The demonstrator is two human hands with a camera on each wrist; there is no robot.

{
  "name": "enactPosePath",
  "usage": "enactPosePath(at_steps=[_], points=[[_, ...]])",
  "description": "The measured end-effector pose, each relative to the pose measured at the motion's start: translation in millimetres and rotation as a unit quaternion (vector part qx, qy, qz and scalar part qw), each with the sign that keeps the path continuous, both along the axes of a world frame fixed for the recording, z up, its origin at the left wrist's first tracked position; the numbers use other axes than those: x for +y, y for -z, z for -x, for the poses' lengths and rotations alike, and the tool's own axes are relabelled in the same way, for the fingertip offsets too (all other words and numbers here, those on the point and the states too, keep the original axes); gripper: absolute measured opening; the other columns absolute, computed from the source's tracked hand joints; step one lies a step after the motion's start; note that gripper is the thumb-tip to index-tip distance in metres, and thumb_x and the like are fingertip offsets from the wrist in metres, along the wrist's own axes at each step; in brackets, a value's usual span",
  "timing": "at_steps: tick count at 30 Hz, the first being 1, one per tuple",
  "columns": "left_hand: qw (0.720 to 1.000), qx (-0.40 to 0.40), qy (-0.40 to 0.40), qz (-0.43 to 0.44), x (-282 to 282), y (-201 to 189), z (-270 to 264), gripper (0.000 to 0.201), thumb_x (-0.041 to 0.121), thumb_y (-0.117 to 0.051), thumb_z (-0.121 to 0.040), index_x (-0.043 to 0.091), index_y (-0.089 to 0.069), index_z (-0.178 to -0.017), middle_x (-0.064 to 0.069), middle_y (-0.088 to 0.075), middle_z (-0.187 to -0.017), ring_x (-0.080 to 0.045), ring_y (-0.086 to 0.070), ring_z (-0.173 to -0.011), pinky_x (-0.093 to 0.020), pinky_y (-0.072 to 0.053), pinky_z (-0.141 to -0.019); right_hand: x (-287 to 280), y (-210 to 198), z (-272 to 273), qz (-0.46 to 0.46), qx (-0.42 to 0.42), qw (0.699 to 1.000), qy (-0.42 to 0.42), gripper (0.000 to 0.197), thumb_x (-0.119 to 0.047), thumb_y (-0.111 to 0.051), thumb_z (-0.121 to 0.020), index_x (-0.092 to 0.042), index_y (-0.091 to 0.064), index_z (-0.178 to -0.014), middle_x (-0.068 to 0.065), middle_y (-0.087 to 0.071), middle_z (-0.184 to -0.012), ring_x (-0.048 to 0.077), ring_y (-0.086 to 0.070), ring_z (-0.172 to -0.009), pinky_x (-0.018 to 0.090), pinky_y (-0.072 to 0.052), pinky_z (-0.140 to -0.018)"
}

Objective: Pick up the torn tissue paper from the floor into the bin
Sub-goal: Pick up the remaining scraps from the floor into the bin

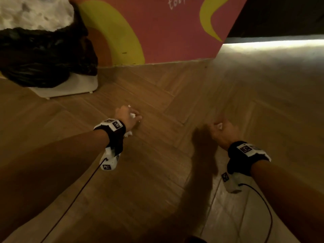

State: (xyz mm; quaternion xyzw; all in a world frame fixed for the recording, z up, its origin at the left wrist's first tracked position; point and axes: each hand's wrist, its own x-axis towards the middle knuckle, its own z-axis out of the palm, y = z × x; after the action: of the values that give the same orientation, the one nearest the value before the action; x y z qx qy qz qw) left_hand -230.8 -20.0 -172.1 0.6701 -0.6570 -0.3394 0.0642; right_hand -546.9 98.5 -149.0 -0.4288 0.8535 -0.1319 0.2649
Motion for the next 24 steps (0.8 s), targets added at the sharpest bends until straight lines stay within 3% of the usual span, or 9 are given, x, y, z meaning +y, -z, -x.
enactPosePath(at_steps=[2,4,7,11,14,17,20,22,24], points=[[1.0,-0.018,0.008,-0.02,1.1,6.2,-0.9,0.039,0.04,-0.071,-0.082,0.022,-0.069,-0.116,-0.015,-0.053,-0.139,-0.033,-0.043,-0.131,-0.039,-0.04,-0.108,8.4,10.0,3.5,-0.048,0.012,0.998,-0.024,0.04,-0.048,-0.056,-0.089,-0.015,-0.046,-0.109,0.005,-0.056,-0.092,0.027,-0.059,-0.083,0.035,-0.047,-0.068],[1.0,0.007,-0.021,-0.018,1.2,9.1,1.4,0.036,0.038,-0.073,-0.081,0.021,-0.071,-0.114,-0.015,-0.049,-0.142,-0.032,-0.042,-0.131,-0.037,-0.038,-0.109,15.6,23.0,4.6,-0.077,0.017,0.996,-0.044,0.04,-0.043,-0.059,-0.09,-0.016,-0.043,-0.115,0.008,-0.059,-0.1,0.031,-0.061,-0.088,0.041,-0.052,-0.075],[0.999,0.014,-0.042,-0.008,2.2,8.0,8.6,0.024,0.032,-0.068,-0.086,0.018,-0.074,-0.105,-0.016,-0.048,-0.14,-0.032,-0.043,-0.128,-0.035,-0.04,-0.103,16.5,28.8,-3.3,-0.073,0.007,0.997,-0.031,0.017,-0.028,-0.05,-0.097,-0.015,-0.045,-0.105,0.016,-0.062,-0.102,0.03,-0.058,-0.081,0.039,-0.048,-0.068],[0.999,0.022,-0.036,-0.012,-0.5,6.3,8.2,0.013,0.026,-0.061,-0.092,0.021,-0.072,-0.096,-0.018,-0.047,-0.136,-0.034,-0.048,-0.12,-0.034,-0.045,-0.09,10.5,20.5,-14.1,-0.098,0.023,0.993,-0.054,0.014,-0.021,-0.044,-0.1,-0.009,-0.046,-0.106,0.011,-0.052,-0.094,0.021,-0.049,-0.071,0.03,-0.038,-0.061],[0.999,0.043,-0.018,0.002,-6.7,1.6,-4.8,0.013,0.024,-0.06,-0.093,0.019,-0.072,-0.094,-0.015,-0.054,-0.135,-0.032,-0.046,-0.126,-0.034,-0.044,-0.095,1.3,4.8,-26.7,-0.082,-0.01,0.994,-0.069,0.006,-0.017,-0.042,-0.1,-0.011,-0.044,-0.099,0.007,-0.053,-0.092,0.012,-0.047,-0.066,0.024,-0.034,-0.053],[0.995,0.099,-0.01,0.014,-17.4,-16.9,-25.2,0.013,0.024,-0.056,-0.096,0.02,-0.068,-0.094,-0.01,-0.061,-0.13,-0.028,-0.052,-0.123,-0.031,-0.045,-0.092,-17.8,-14.4,-47.0,-0.027,-0.052,0.994,-0.09,0.017,-0.022,-0.043,-0.1,-0.007,-0.049,-0.106,0.012,-0.061,-0.099,0.027,-0.06,-0.085,0.035,-0.046,-0.072],[0.979,0.19,0.014,0.066,-31.8,-58.0,-50.5,0.019,0.023,-0.047,-0.1,0.013,-0.062,-0.092,-0.004,-0.065,-0.107,-0.016,-0.059,-0.097,-0.026,-0.04,-0.081,-48.2,-40.1,-81.7,0.045,-0.141,0.984,-0.099,0.023,-0.024,-0.044,-0.101,-0.005,-0.045,-0.112,0.017,-0.064,-0.105,0.034,-0.067,-0.087,0.051,-0.053,-0.082],[0.962,0.256,0.018,0.097,-41.2,-91.1,-68.7,0.024,0.022,-0.042,-0.102,0.012,-0.058,-0.087,0.003,-0.058,-0.084,-0.01,-0.052,-0.072,-0.028,-0.04,-0.071,-71.1,-65.1,-114.4,0.093,-0.218,0.964,-0.123,0.017,-0.021,-0.043,-0.101,-0.004,-0.043,-0.105,0.016,-0.065,-0.102,0.028,-0.068,-0.066,0.046,-0.055,-0.067],[0.942,0.307,0.025,0.131,-50.9,-124.6,-93.5,0.027,0.032,-0.039,-0.102,0.021,-0.054,-0.081,0.001,-0.047,-0.069,-0.017,-0.044,-0.058,-0.033,-0.04,-0.061,-96.7,-93.8,-152.9,0.144,-0.246,0.946,-0.157,0.015,-0.021,-0.044,-0.101,-0.008,-0.044,-0.093,0.013,-0.068,-0.093,0.021,-0.066,-0.05,0.037,-0.053,-0.055]])
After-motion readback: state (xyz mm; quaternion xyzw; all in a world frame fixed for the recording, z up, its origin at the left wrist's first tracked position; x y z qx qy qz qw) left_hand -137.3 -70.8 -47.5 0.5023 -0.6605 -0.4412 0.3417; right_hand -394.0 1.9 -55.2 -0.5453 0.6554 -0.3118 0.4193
